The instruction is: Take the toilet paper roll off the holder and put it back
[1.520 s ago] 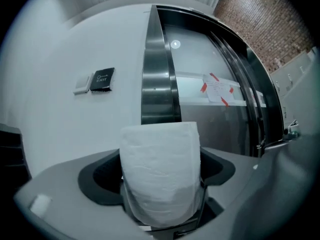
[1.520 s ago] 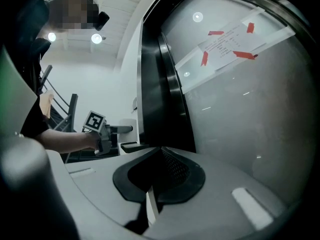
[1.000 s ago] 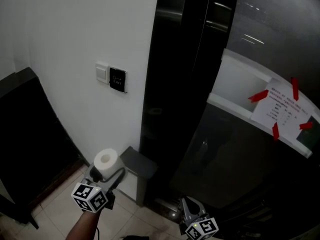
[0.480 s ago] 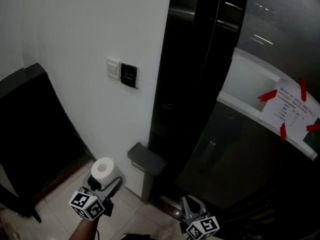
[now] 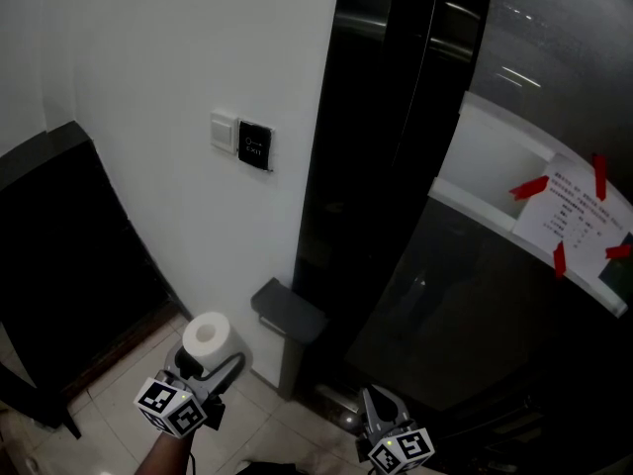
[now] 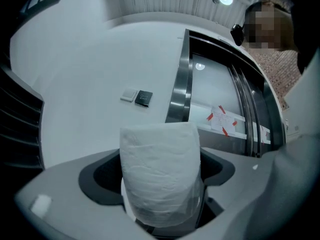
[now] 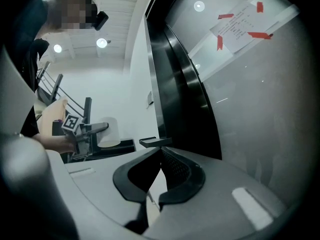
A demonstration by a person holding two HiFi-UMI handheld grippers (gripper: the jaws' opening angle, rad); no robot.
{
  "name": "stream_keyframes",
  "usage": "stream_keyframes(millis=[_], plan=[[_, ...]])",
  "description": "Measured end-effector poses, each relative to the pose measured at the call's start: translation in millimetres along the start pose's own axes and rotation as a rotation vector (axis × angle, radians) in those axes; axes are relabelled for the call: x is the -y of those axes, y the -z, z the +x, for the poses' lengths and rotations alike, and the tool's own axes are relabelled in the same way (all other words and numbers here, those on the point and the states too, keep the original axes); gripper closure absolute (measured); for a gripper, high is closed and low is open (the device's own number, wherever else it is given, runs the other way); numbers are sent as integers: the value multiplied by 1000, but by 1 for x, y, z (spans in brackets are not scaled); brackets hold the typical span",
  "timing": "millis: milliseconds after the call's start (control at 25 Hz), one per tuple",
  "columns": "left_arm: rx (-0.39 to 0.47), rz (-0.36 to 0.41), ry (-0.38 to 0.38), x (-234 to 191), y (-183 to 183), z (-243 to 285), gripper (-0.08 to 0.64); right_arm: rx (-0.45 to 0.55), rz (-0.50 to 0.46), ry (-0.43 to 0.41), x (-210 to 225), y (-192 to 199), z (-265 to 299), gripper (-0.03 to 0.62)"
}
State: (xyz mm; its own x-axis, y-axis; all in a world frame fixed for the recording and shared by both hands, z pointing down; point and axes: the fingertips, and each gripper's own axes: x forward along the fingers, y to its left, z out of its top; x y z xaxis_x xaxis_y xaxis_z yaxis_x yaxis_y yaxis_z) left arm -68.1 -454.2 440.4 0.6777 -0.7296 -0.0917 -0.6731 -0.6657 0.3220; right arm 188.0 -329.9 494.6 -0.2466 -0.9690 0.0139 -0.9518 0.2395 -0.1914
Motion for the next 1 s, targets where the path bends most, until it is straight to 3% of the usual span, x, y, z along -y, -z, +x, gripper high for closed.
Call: stream_keyframes(millis=[400, 680, 1000], plan=[[-15, 16, -4, -1, 6, 1, 109, 4, 0, 7, 2, 0, -3, 578], [-28, -20, 2, -2, 15, 3, 109, -21, -11, 7, 5, 6, -7, 578], [-63, -340, 131, 23, 56, 12, 109, -26, -5, 52, 16, 5, -24, 578]])
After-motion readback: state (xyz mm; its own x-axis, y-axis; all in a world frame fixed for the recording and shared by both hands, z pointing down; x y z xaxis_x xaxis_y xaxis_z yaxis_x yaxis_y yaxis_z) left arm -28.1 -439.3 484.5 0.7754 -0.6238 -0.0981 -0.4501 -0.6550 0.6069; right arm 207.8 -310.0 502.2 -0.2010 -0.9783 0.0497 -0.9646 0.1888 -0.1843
